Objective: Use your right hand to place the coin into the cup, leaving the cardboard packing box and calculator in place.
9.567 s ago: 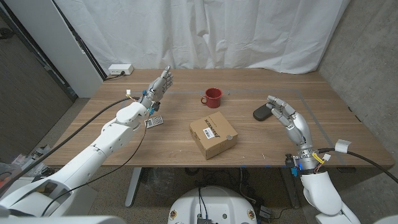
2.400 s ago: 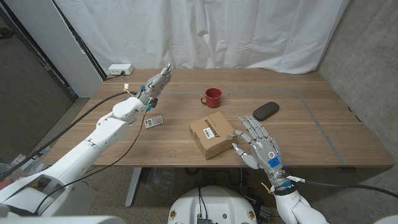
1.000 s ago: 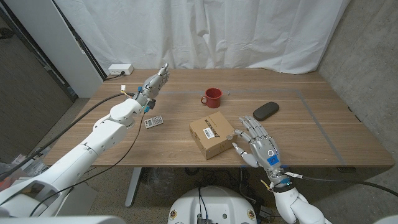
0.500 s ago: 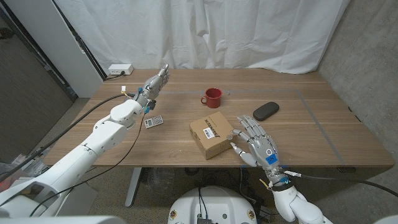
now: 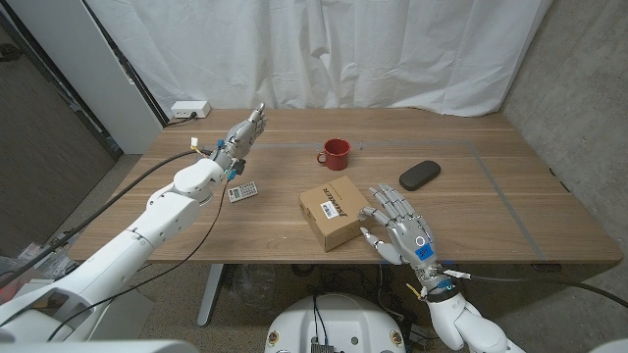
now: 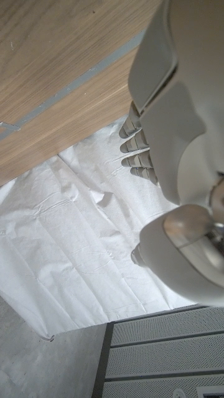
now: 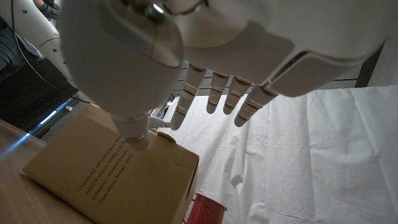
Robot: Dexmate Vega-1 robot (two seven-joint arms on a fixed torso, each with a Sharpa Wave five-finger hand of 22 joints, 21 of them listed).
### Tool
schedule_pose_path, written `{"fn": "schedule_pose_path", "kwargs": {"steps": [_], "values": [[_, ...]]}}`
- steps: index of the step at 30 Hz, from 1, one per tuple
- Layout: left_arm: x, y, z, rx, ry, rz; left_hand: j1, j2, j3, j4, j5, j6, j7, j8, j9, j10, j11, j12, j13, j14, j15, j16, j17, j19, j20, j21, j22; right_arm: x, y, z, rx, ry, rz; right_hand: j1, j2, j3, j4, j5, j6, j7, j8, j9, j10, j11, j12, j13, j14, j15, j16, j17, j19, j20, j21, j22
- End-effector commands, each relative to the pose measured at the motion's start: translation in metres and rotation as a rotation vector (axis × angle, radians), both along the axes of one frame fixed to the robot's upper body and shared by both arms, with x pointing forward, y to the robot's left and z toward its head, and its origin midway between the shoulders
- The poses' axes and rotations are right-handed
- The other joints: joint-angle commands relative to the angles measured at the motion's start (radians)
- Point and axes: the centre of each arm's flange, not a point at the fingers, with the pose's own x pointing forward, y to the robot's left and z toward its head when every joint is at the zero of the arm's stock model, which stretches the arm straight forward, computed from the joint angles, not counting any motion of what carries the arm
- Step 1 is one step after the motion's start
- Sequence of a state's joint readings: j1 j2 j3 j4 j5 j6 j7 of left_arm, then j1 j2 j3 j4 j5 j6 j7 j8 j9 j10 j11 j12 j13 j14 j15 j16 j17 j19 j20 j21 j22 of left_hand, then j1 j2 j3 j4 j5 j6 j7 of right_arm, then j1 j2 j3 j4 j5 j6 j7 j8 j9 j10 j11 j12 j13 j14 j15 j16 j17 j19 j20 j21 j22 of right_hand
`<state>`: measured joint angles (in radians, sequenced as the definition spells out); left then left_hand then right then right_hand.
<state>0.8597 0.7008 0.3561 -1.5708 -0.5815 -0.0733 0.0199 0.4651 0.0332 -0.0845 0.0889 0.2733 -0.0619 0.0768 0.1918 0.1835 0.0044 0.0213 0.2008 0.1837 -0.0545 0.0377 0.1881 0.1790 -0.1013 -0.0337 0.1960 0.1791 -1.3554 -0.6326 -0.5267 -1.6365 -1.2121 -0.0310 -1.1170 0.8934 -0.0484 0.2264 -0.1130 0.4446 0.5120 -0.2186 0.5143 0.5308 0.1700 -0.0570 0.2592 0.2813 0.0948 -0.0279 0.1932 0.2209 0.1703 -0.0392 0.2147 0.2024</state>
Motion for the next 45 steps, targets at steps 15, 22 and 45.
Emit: {"fn": "schedule_pose_path", "kwargs": {"steps": [15,22,45], "values": [[0.0035,0.0012,-0.0026,-0.008,0.006,-0.003,0.003,0.01,-0.007,0.0,-0.003,-0.005,0.0,0.003,0.004,-0.008,0.003,0.0,0.005,-0.007,0.003,-0.001,0.005,-0.007,-0.014,0.001,0.002,0.0014,-0.0053,0.0115,-0.011,-0.001,0.001,0.02,0.024,-0.003,-0.007,0.01,0.059,0.001,0.046,0.021,0.028,-0.012,0.016,0.008,0.019,-0.008,0.011,0.004,0.013,-0.044,0.009,0.003],[0.0046,0.0003,-0.0032,-0.009,0.009,-0.004,0.003,0.01,-0.008,0.0,-0.003,-0.004,0.0,0.003,0.004,-0.008,0.002,0.0,0.005,-0.008,0.003,-0.001,0.005,-0.008,-0.013,0.001,0.002,0.0015,-0.0039,0.0091,-0.018,0.002,0.004,0.032,0.028,0.0,-0.012,0.011,0.066,-0.001,0.055,0.027,0.032,-0.012,0.019,0.009,0.021,-0.011,0.011,0.003,0.013,-0.045,0.009,0.003],[0.005,-0.002,-0.0001,-0.001,0.008,-0.005,0.004,0.012,-0.012,0.0,-0.004,-0.007,-0.001,0.002,0.004,-0.012,0.003,0.0,0.005,-0.012,0.002,-0.001,0.005,-0.013,-0.013,0.0,0.002,0.0055,-0.0079,0.0108,-0.025,0.01,0.008,0.069,0.043,0.004,-0.023,0.013,0.104,0.0,0.096,0.051,0.052,-0.031,0.032,0.013,0.038,-0.022,0.016,0.004,0.023,-0.052,0.016,0.003]]}}
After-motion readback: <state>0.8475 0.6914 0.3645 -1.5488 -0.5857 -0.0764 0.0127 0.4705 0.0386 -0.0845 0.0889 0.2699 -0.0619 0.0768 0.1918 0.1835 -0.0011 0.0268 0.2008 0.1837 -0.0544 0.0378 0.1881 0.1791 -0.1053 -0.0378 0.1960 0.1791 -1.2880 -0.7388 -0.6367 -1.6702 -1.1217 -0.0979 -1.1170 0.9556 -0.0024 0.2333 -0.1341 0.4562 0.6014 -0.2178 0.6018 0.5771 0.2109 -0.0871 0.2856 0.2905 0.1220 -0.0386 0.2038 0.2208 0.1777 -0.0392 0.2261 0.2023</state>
